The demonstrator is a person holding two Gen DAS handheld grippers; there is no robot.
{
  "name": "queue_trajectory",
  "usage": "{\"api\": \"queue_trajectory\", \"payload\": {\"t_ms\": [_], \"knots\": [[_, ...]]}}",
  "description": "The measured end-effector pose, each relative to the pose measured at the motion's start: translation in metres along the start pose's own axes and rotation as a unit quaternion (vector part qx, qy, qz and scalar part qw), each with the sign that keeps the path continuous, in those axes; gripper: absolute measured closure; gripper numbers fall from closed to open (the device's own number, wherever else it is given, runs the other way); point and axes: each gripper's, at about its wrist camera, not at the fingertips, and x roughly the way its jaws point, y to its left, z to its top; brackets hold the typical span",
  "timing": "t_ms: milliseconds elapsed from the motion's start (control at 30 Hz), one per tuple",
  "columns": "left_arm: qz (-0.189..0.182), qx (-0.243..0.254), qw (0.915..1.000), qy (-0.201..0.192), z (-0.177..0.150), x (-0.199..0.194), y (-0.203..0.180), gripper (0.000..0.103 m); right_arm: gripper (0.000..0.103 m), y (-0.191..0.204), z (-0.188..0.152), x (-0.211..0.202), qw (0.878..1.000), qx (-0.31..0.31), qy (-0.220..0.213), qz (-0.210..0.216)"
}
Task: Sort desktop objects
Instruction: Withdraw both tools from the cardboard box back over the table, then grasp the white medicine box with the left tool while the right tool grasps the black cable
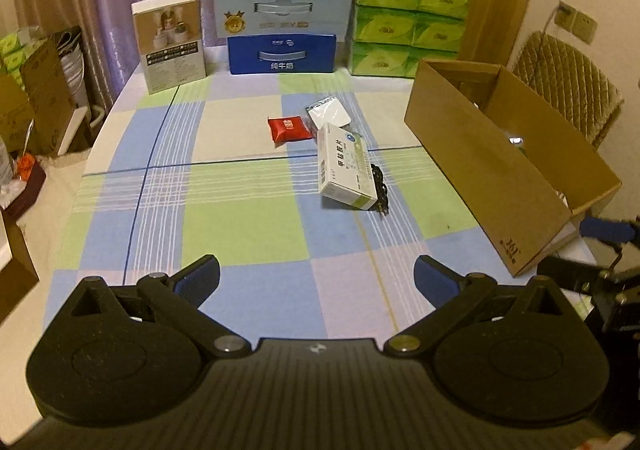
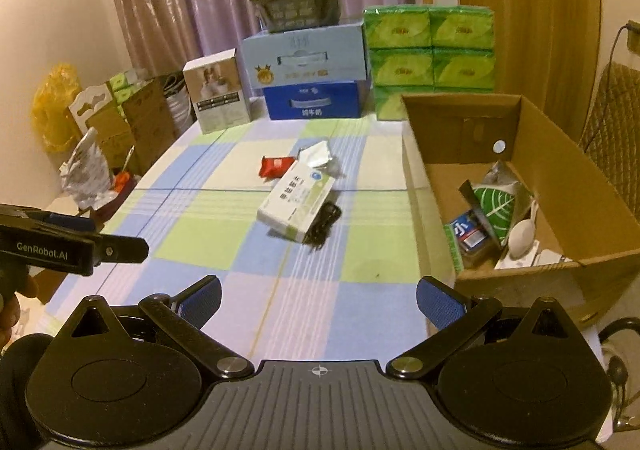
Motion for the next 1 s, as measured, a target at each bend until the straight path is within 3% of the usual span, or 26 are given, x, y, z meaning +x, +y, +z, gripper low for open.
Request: {"api": "queue_trajectory", "payload": {"t_ms": [100,333,1000], "knots": [[-0.004,-0.015,0.9999,0.005,0.001,0.003,0.005,0.003,0.002,0.002,0.000,0.004,1.000,-0.001,0.003,-0.001],[0.022,0.004,0.9997,0.002,0.000,0.010,0.006,0.002,0.002,0.004,0.000,0.014,1.000,-0.004,0.009,0.000],[-0.021,0.029,0.9986,0.038,0.024,0.061,0.031,0.002,0.002,0.017,0.004,0.077,0.999,-0.015,0.036,0.011]]}}
